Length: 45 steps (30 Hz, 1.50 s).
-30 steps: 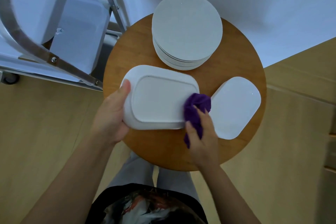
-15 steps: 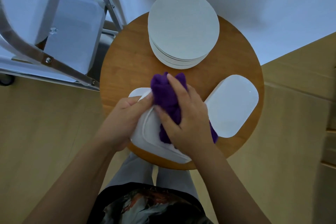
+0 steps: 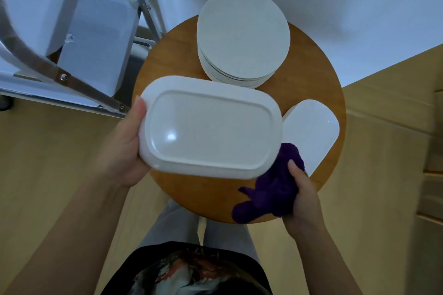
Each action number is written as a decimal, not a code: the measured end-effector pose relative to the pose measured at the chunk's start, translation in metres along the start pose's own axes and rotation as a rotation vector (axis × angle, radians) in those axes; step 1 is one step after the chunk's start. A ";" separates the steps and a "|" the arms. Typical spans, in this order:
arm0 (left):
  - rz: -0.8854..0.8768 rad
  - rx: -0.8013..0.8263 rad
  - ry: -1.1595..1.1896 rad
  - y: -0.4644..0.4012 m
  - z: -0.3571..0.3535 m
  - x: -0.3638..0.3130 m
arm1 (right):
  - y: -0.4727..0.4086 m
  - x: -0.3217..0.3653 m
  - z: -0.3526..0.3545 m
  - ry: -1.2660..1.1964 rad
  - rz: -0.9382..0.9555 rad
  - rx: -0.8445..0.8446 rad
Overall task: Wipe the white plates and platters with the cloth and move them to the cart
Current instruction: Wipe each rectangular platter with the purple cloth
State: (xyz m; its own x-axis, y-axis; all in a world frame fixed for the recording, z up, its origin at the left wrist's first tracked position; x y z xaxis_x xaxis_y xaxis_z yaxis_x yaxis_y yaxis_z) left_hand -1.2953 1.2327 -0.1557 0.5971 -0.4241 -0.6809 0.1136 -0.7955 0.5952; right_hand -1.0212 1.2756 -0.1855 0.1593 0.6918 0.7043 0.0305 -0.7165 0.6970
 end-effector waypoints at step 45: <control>0.277 -0.432 -0.534 -0.043 0.056 0.050 | -0.059 -0.012 -0.021 0.740 0.214 -0.024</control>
State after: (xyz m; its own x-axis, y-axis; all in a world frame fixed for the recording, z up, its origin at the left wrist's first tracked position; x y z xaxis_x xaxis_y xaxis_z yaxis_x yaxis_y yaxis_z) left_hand -1.3150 1.2216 -0.2388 0.1942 -0.8253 -0.5303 0.3830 -0.4339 0.8155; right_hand -1.0453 1.3115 -0.2320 -0.5422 0.4241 0.7254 0.0508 -0.8451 0.5321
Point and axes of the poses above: each hand's wrist, its own y-axis away from the middle knuckle, its own z-axis out of the back of the hand, x = y × z, the point moved 4 cm from there along -y, towards the middle knuckle, and after that the axes turned 7 degrees about z, right-handed, at the moved point
